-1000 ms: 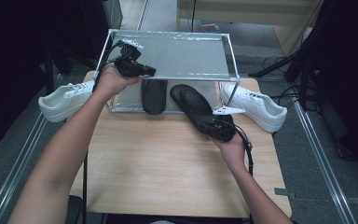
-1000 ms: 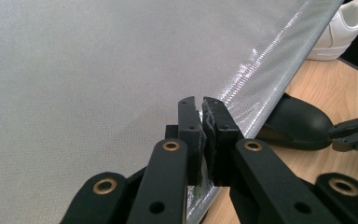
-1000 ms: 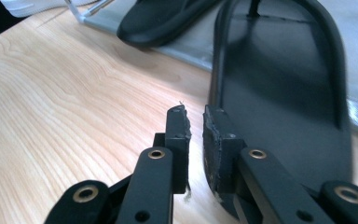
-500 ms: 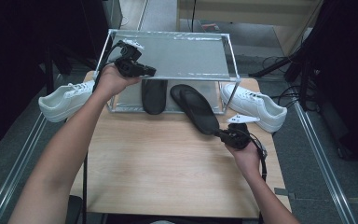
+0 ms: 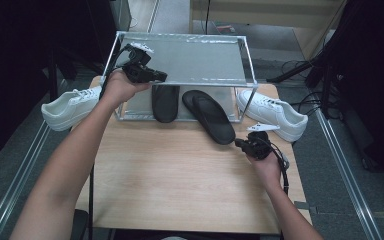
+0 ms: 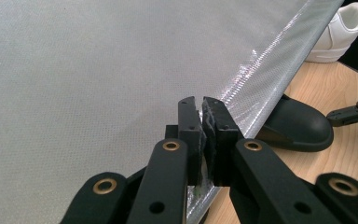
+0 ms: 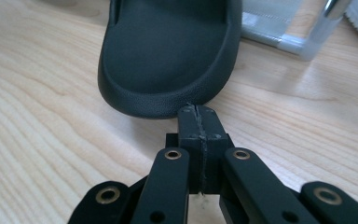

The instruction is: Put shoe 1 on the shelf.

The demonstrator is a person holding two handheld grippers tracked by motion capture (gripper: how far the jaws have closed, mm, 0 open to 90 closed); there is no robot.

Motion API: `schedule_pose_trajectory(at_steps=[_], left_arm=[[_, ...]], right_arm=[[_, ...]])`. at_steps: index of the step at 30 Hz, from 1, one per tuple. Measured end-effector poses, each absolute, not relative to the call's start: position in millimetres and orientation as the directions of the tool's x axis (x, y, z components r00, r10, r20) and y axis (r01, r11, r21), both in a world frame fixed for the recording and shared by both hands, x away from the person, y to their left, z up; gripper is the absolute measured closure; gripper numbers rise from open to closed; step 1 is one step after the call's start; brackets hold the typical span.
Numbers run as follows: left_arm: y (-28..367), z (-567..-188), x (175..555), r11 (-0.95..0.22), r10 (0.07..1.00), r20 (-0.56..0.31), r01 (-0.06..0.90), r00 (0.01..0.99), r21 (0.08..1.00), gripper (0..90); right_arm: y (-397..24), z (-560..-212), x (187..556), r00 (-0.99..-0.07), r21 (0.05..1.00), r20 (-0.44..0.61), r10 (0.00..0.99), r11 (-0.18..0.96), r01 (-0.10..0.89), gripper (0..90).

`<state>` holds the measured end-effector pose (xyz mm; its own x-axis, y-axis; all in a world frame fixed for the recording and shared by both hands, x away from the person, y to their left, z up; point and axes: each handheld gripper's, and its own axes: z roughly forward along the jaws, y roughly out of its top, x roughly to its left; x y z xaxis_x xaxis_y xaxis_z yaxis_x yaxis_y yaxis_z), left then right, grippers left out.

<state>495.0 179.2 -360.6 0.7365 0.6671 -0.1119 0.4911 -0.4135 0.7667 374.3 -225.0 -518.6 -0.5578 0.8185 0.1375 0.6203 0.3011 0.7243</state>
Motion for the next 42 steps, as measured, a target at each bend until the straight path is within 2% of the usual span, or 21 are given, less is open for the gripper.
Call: schedule_pose_trajectory(at_steps=[19, 42], left_arm=[[180, -362, 495, -0.405, 0.668, -0.117, 0.491, 0.735, 0.771, 86.6], [180, -361, 495, -0.409, 0.666, -0.114, 0.490, 0.737, 0.770, 86.6]], right_arm=[[-215, -518, 388, -0.543, 0.740, 0.160, 0.824, 0.264, 0.619, 90.0], [-167, -521, 400, -0.582, 0.756, 0.191, 0.791, 0.260, 0.601, 90.0]])
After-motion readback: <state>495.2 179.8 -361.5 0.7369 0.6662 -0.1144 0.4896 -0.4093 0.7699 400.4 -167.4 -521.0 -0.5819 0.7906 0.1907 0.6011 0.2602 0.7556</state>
